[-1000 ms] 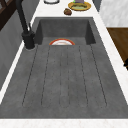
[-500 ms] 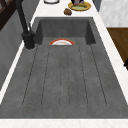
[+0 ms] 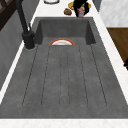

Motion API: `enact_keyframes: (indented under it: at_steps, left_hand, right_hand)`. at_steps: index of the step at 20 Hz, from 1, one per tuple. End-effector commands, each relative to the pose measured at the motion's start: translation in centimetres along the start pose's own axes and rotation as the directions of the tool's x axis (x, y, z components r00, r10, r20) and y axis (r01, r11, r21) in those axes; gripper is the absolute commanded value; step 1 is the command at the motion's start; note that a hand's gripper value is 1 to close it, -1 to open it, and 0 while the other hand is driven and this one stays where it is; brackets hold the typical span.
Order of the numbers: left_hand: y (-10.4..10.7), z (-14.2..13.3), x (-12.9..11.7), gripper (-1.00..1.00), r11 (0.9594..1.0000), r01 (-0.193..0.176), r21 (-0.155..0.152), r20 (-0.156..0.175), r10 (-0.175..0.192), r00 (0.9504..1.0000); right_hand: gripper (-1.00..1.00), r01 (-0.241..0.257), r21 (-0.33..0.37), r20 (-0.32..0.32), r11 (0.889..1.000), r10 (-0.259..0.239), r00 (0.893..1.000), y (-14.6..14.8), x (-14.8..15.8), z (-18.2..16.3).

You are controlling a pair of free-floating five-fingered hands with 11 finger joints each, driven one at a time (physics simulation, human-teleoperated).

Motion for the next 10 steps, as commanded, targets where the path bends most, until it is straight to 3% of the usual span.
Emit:
enact_keyframes:
  at_steps: [1,10]
  left_hand:
    - [0.0,0.0,0.0,0.0,1.0,0.0,0.0,0.0,0.0,1.0]
    - [0.0,0.0,0.0,0.0,1.0,0.0,0.0,0.0,0.0,1.0]
  right_hand:
    - [1.0,-0.021,-0.028,0.043,0.999,0.022,0.999,2.7,2.3,-1.3]
    - [1.0,-0.02,-0.03,0.067,0.999,0.022,0.998,9.0,7.3,-5.3]
